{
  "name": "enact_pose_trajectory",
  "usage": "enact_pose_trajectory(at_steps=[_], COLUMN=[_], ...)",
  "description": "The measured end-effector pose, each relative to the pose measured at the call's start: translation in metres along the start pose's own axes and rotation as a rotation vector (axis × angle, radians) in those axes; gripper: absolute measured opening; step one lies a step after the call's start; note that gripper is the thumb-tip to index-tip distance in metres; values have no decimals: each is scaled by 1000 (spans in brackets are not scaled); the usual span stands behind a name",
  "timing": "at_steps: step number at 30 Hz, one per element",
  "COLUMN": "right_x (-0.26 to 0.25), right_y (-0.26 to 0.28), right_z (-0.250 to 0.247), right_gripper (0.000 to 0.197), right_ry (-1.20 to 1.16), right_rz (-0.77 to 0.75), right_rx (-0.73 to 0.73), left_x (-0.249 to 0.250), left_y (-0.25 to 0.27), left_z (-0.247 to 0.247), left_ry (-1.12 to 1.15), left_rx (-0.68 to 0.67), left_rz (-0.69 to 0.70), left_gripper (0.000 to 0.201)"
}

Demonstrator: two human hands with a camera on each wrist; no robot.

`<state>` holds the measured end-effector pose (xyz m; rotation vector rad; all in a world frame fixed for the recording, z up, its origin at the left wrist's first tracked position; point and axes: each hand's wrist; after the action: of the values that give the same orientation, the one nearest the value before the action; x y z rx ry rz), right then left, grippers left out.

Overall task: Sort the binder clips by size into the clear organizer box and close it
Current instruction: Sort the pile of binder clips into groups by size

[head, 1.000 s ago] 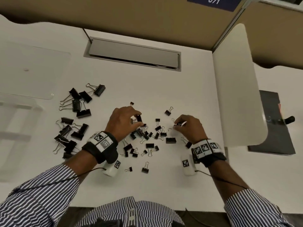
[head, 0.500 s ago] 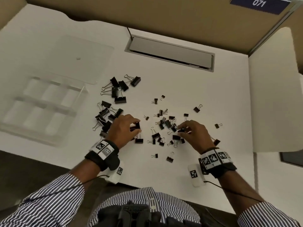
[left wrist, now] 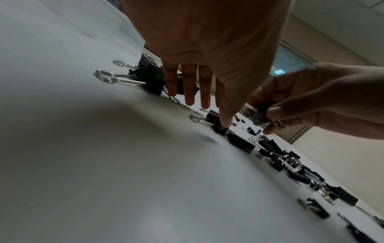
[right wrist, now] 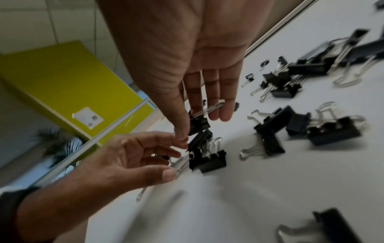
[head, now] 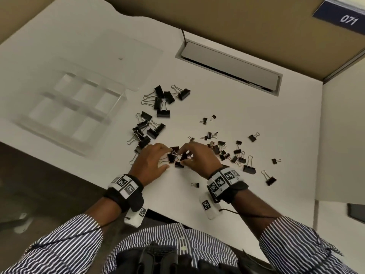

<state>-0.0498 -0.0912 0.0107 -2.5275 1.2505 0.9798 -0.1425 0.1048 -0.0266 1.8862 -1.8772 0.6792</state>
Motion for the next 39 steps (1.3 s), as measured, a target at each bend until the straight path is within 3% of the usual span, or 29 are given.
enact_pose_trajectory(at_steps=[6, 12, 21, 29, 32, 34, 37, 39], right_x=[-11, 0, 34, 56, 64, 70, 80, 84], right_y=[-10, -10, -5, 18, 33, 43, 59, 69], right_z=[18, 19, -15, -31, -32, -32, -34, -36], right_gripper=[41, 55, 37, 28, 27, 25, 22, 20], right_ry=[145, 12, -97, -68, -55, -46, -34, -44], right_rz=[-69, -23, 162, 215, 229, 249, 287, 325], right_rx=[-54, -27, 180, 232, 242, 250, 259, 253], left_x=[1, 3, 6, 33, 43, 47, 58, 64], left_y=[12, 8, 0, -19, -31, -42, -60, -69], left_z=[-1, -3, 3, 25, 39, 46, 49, 50], left_ry=[-20, -29, 5, -29, -125, -196, -327, -384], left_rx=[24, 88, 132, -15, -45, -67, -163, -218], left_rz=[10, 3, 8, 186, 323, 394, 436, 458], left_gripper=[57, 48, 43, 46, 44, 52, 62, 56])
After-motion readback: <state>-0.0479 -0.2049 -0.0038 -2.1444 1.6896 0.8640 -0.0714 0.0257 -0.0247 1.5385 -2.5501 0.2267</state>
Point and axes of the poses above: each hand's wrist, its own y-axis away from the middle knuckle, its own z-axis out of the palm, x = y × z, and after that the axes turned 6 degrees about x, right-handed
